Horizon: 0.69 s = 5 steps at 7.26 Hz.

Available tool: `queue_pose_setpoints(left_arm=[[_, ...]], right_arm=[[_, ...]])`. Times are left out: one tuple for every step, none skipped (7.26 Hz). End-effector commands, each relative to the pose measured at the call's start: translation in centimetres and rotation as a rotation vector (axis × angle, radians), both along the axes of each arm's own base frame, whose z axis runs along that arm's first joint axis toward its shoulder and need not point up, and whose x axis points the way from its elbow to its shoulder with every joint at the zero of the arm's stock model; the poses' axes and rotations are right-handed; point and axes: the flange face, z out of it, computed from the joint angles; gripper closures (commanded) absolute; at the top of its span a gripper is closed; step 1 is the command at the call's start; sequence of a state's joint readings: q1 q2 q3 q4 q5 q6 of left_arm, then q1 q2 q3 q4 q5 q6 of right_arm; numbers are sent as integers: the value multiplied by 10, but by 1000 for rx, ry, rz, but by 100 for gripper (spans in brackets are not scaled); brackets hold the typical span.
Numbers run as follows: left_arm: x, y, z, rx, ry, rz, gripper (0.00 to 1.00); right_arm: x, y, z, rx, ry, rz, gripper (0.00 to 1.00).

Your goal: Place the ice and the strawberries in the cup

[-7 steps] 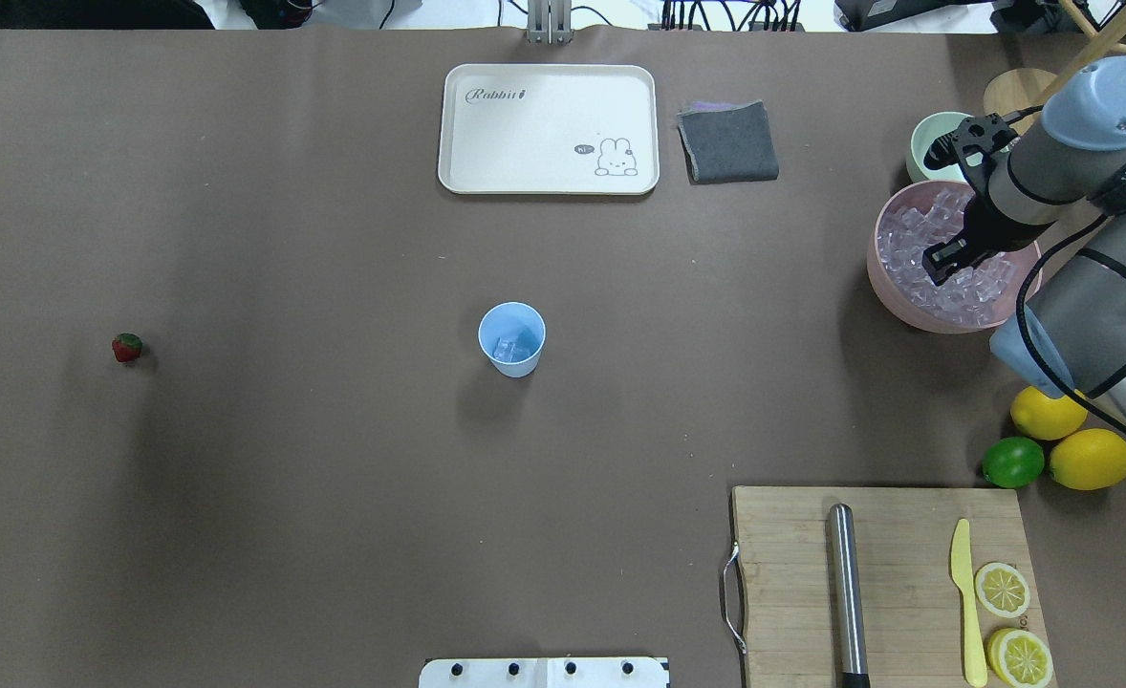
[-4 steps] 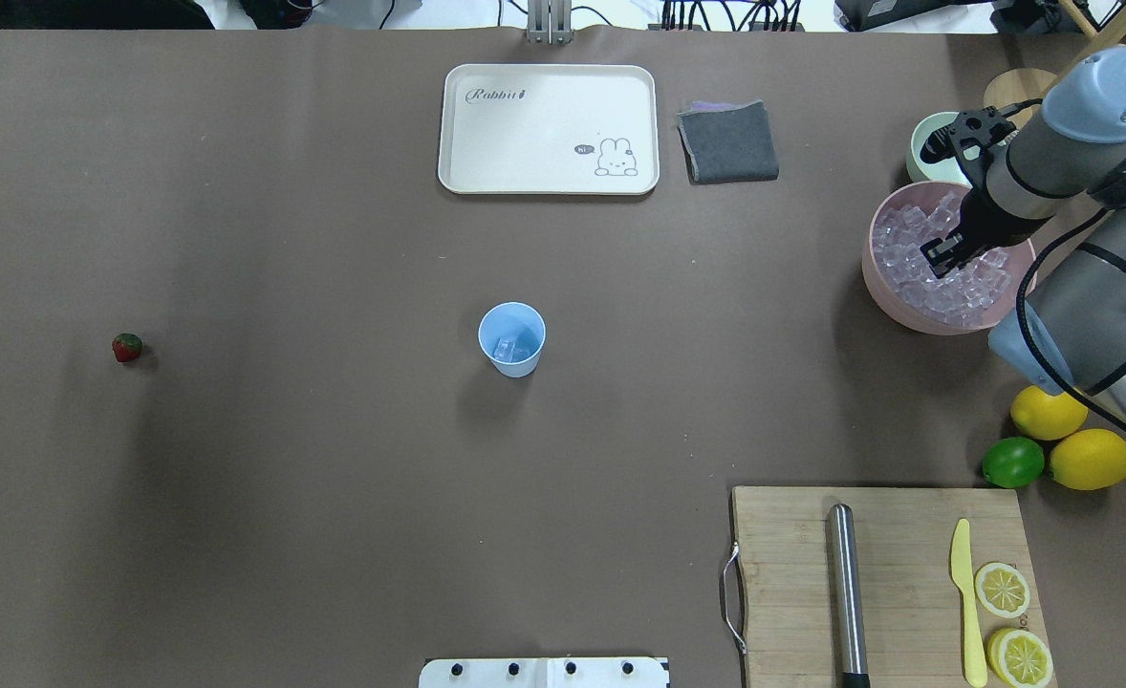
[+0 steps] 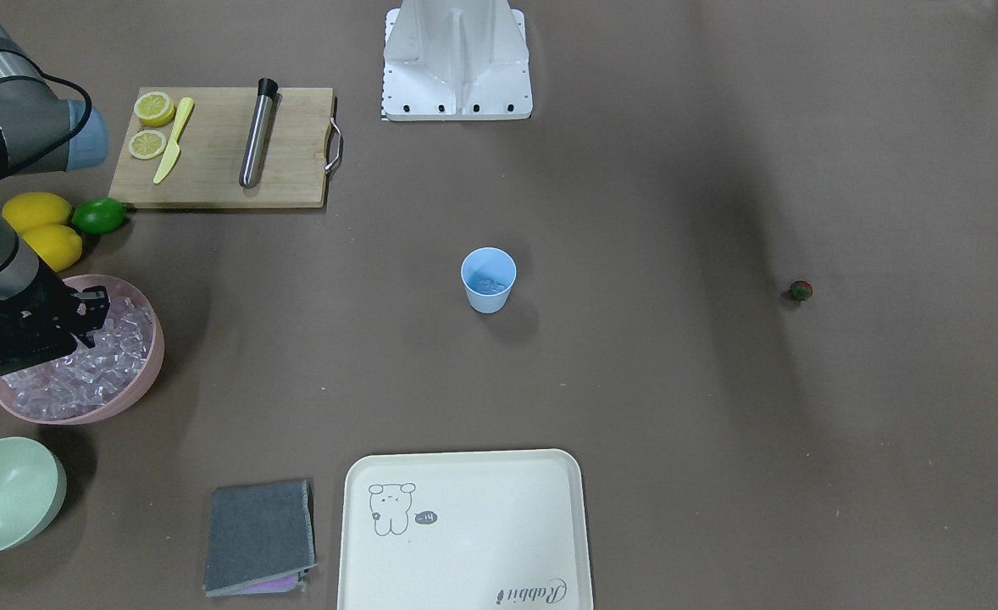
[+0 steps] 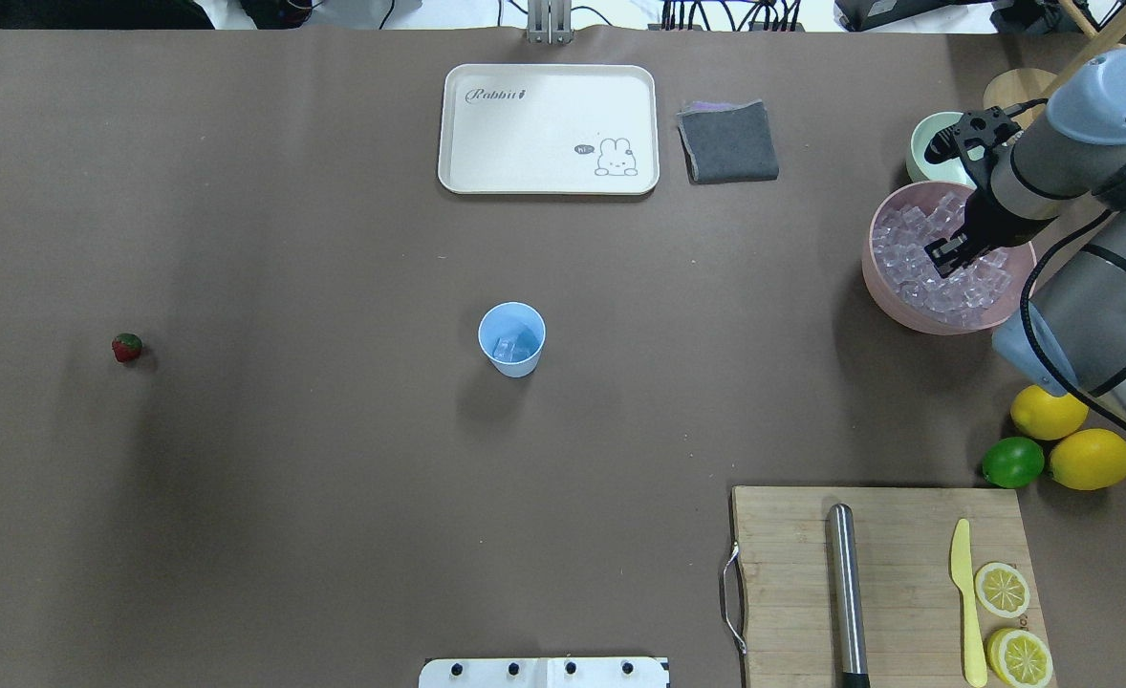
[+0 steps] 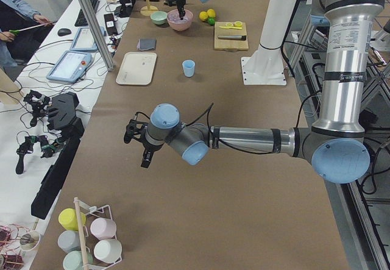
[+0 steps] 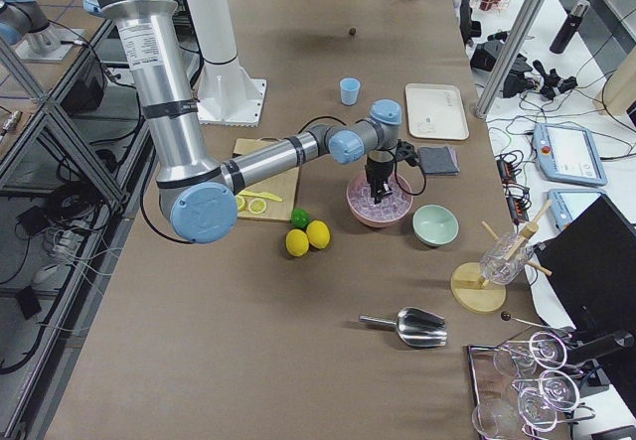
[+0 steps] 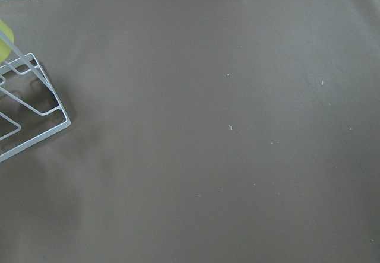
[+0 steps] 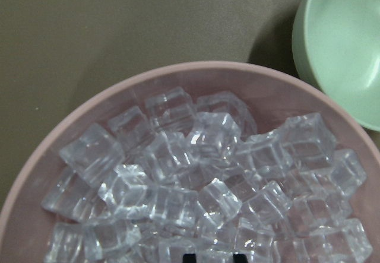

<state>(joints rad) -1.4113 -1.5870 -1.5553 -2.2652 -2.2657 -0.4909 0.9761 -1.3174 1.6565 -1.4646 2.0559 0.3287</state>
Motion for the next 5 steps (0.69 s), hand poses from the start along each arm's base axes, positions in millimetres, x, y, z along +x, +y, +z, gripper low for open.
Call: queue_pose_setpoints(left_arm=[[-1,6,3,7,1,0,3],[-1,6,4,8,2,-1,3],[-1,8,6,5,2,-1,3],[-1,8,6,3,1,-1,3],[-1,8,7,2,1,-1,3]], right_arm=[[6,-1,-10,6,-12,8,91],[18,-6,-25,-6,-20,24,91],[16,-21,-71,-19,-18,33,91],[7,-38,-126,-51,-21,35,91],[1,-45,-163,-67,-31,38,91]])
